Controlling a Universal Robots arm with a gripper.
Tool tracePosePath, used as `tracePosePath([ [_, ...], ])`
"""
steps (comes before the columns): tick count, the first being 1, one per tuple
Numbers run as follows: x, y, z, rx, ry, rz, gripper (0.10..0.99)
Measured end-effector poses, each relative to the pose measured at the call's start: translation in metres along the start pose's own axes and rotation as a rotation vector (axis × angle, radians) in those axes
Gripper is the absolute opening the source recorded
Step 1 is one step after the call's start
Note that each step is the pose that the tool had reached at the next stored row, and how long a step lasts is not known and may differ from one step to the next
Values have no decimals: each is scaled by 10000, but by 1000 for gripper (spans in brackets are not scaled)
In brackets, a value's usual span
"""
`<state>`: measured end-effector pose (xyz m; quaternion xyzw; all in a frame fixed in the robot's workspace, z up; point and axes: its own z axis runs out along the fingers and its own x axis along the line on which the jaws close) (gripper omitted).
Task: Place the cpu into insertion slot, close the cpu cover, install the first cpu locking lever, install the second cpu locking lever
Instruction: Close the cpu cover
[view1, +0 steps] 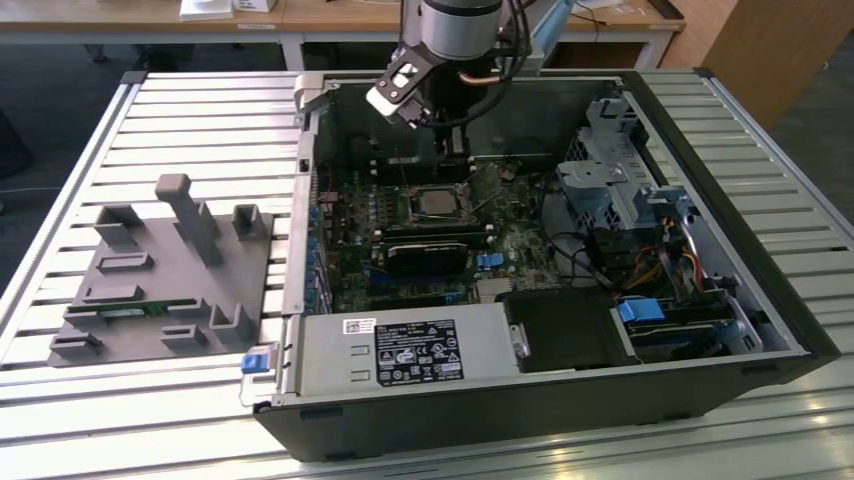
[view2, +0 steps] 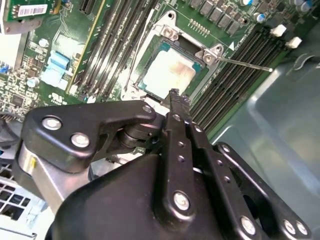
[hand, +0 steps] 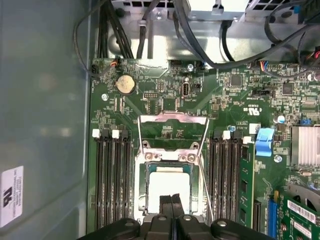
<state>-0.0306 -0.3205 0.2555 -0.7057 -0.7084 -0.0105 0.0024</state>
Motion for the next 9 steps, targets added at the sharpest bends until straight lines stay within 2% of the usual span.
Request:
tracePosePath([
  [3, 1, 1, -45, 11, 1, -1, 106],
  [5, 1, 15, -48, 46, 7, -2, 106],
  [9, 0, 122, -48, 89, 16, 0, 106],
])
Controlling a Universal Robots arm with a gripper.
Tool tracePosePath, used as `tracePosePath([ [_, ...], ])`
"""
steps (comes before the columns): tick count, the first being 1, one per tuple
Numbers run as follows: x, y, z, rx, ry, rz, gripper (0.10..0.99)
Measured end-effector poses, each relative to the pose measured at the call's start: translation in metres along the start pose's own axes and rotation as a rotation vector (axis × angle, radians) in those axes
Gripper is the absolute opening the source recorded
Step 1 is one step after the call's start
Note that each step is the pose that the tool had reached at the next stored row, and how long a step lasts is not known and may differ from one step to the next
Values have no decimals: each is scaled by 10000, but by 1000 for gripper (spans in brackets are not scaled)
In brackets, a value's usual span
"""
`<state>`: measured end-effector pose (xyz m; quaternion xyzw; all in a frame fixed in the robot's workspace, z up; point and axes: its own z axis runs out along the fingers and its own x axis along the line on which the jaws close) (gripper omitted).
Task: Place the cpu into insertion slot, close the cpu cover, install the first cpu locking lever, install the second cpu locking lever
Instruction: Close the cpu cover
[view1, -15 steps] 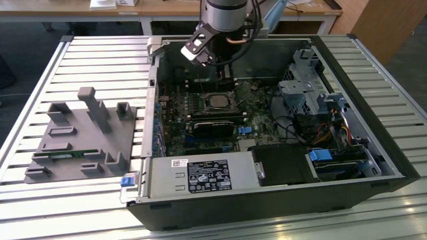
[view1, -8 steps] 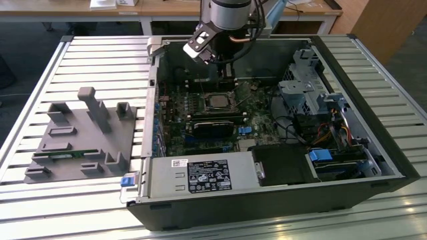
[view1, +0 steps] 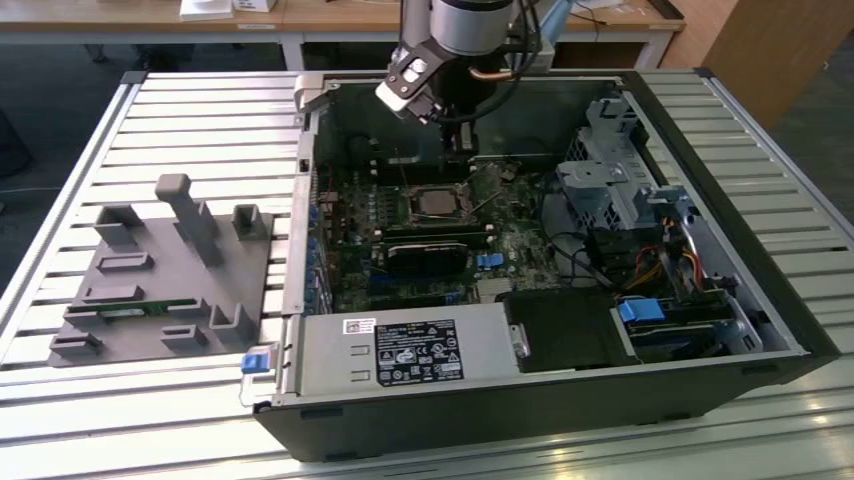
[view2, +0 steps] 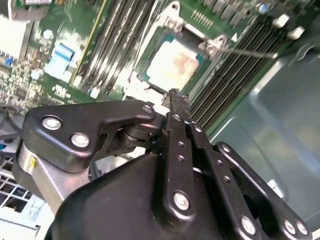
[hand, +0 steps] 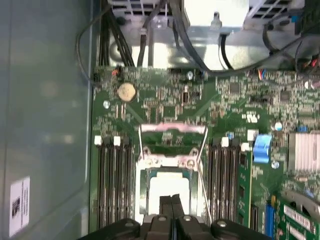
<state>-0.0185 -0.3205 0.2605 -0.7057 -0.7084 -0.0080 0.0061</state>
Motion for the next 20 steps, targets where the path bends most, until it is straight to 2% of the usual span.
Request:
tracePosePath([
  [9, -1, 278, 1, 1, 32, -1, 106],
  [16, 0, 329, -44, 1, 34, 0, 106],
  [20, 0, 400, -43, 0, 35, 0, 106],
])
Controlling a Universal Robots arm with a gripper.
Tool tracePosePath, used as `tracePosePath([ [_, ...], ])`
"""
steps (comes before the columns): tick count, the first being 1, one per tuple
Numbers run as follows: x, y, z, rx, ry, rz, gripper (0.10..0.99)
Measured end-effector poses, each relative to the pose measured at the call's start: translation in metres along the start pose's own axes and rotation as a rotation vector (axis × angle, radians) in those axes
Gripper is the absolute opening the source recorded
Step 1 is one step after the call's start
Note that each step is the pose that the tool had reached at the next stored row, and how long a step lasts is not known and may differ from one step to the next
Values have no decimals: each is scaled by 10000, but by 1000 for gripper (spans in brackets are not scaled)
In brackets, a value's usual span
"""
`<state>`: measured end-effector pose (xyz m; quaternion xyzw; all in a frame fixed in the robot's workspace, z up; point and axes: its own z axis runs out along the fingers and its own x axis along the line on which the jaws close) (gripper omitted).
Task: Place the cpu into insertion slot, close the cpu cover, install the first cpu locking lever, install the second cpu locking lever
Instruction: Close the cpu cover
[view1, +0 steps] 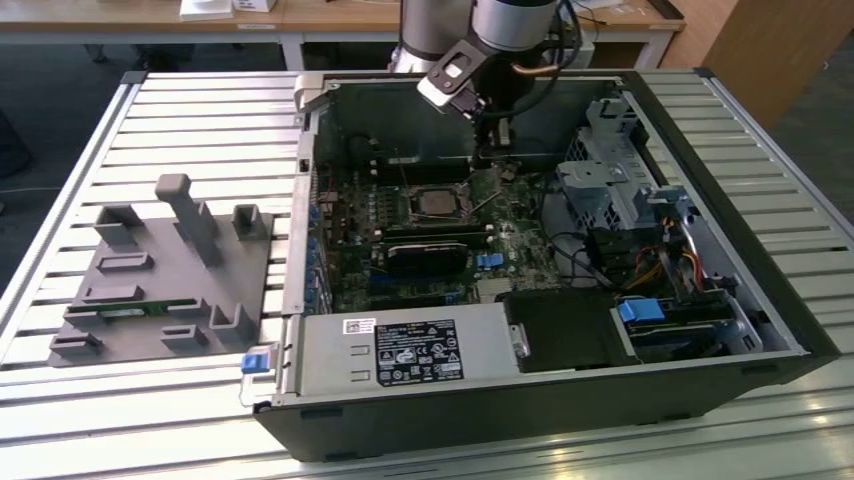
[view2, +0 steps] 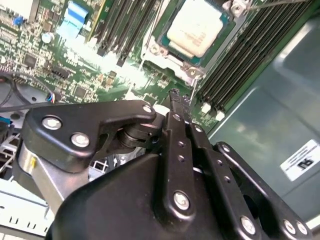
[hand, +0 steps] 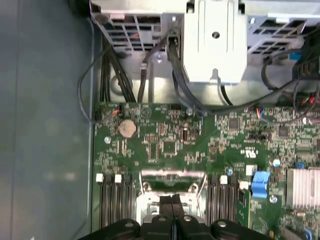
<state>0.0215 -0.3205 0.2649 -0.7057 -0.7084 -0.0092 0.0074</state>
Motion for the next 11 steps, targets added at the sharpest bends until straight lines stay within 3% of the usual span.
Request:
tracePosePath([
  [11, -11, 98, 39, -33, -2, -11, 106],
])
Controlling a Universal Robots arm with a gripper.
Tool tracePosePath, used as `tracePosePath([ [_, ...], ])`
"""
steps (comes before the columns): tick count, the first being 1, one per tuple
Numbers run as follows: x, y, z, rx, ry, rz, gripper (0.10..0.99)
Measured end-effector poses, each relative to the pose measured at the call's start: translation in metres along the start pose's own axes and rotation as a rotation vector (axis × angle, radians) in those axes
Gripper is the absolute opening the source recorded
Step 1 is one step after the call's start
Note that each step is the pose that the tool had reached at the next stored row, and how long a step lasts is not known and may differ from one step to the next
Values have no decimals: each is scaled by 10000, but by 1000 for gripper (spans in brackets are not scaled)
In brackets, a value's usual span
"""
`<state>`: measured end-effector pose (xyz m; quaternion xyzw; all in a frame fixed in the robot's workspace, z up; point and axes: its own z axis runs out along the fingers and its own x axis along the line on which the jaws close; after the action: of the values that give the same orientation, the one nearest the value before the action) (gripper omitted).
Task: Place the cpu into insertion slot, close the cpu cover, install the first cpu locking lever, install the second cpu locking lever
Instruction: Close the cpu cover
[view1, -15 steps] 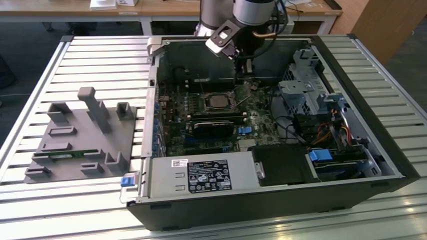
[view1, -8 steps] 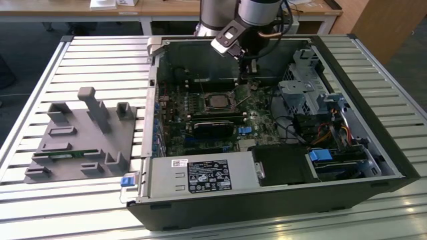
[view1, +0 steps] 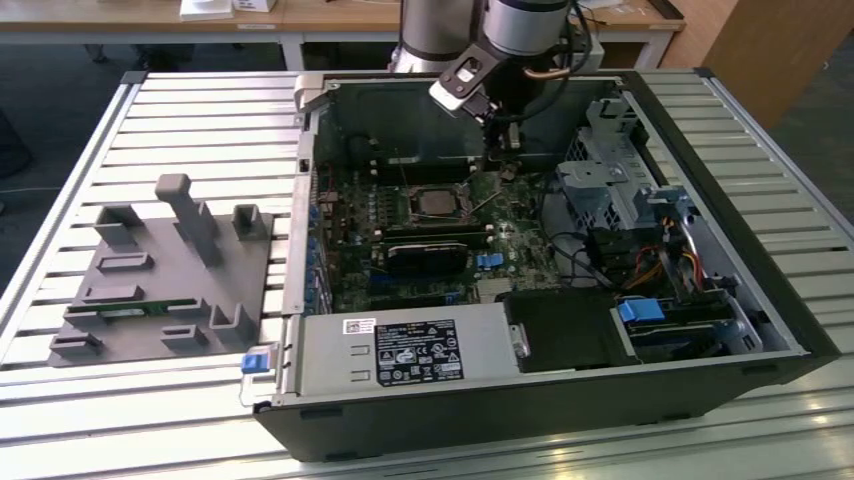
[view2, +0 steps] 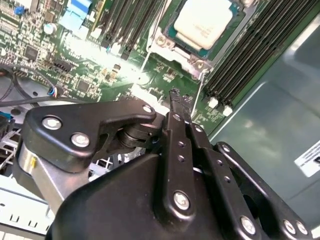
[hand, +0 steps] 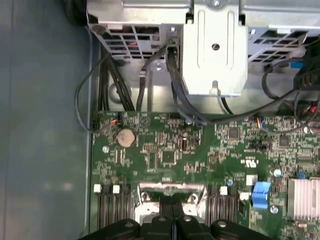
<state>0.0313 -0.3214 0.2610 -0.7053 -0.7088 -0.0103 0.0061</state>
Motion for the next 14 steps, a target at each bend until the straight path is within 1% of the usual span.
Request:
tracePosePath([
  [3, 0, 86, 5, -1, 1, 0, 106],
  [6, 0, 157, 7, -1, 2, 0, 106],
  [12, 8, 248, 23, -1, 1, 0, 106],
  [14, 12, 292, 35, 0, 1, -1, 106],
])
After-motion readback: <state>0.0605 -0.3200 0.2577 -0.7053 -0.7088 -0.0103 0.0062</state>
